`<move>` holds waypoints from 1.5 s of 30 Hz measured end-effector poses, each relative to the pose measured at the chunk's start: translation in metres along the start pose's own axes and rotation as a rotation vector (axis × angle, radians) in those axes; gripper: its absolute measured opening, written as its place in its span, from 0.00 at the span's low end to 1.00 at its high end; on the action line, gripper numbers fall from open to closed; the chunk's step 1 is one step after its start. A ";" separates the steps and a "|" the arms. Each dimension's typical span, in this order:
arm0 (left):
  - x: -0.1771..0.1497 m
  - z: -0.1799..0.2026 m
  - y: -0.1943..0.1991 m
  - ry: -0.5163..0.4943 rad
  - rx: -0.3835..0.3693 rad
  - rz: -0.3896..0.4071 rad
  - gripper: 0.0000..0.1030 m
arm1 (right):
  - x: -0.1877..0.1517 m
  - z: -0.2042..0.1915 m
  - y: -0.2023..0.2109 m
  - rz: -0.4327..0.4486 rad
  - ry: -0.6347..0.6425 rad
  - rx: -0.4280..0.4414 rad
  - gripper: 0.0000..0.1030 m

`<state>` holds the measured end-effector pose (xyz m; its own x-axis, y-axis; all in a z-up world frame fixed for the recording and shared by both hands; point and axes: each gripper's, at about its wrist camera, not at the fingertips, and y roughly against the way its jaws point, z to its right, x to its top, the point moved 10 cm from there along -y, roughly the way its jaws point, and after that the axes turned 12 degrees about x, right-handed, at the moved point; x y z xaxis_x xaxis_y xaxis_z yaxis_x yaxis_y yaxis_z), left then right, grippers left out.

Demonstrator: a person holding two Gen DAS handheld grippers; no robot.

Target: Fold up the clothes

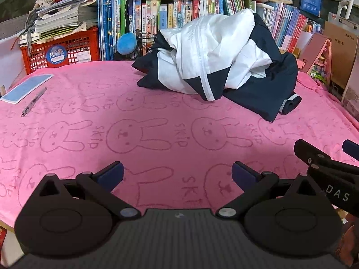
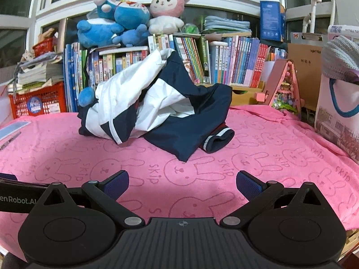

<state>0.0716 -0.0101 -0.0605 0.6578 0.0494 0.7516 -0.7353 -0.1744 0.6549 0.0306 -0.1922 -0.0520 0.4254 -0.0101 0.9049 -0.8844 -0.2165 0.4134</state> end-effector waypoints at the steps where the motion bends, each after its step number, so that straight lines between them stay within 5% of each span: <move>1: 0.000 0.000 0.001 0.002 -0.001 0.001 1.00 | -0.001 0.000 0.001 0.000 -0.004 0.004 1.00; 45: -0.001 0.000 0.002 0.010 -0.008 -0.001 1.00 | -0.007 0.000 -0.001 -0.026 -0.016 0.005 1.00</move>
<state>0.0693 -0.0109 -0.0602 0.6567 0.0592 0.7518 -0.7361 -0.1667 0.6561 0.0284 -0.1922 -0.0587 0.4511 -0.0203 0.8922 -0.8722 -0.2215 0.4360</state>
